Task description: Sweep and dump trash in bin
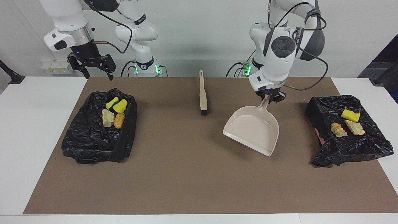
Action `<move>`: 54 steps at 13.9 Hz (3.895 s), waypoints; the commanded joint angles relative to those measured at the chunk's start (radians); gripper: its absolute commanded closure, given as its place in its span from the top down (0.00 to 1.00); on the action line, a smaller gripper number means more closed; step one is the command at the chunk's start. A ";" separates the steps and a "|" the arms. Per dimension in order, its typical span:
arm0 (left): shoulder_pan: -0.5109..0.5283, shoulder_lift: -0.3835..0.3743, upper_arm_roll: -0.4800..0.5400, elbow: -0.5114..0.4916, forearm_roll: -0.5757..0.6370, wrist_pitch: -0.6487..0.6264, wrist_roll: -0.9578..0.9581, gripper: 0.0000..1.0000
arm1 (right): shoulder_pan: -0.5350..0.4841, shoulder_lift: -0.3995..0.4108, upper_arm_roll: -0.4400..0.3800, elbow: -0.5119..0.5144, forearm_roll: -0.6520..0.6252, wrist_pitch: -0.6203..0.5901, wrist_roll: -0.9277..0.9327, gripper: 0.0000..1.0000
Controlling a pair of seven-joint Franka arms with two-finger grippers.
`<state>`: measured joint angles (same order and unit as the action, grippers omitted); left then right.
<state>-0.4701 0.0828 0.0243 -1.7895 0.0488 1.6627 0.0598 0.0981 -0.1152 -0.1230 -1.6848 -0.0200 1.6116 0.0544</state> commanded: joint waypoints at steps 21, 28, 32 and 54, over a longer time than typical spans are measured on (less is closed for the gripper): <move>-0.187 0.293 0.034 0.191 -0.182 0.352 -0.529 1.00 | 0.054 -0.014 -0.058 0.019 -0.006 -0.082 -0.088 1.00; 0.014 0.209 0.036 0.197 -0.185 0.287 -0.221 1.00 | 0.054 -0.018 -0.058 0.016 -0.002 -0.079 -0.079 1.00; 0.149 0.157 0.028 0.206 -0.229 0.200 -0.068 1.00 | 0.054 -0.018 -0.058 0.016 -0.002 -0.079 -0.080 1.00; 0.410 -0.100 0.037 0.186 -0.046 -0.148 0.063 1.00 | 0.054 -0.018 -0.058 0.016 -0.002 -0.081 -0.079 1.00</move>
<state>-0.0470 0.0065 0.0611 -1.5806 -0.0177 1.5592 0.1418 0.1545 -0.1263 -0.1812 -1.6749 -0.0200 1.5511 -0.0048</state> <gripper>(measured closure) 0.000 0.000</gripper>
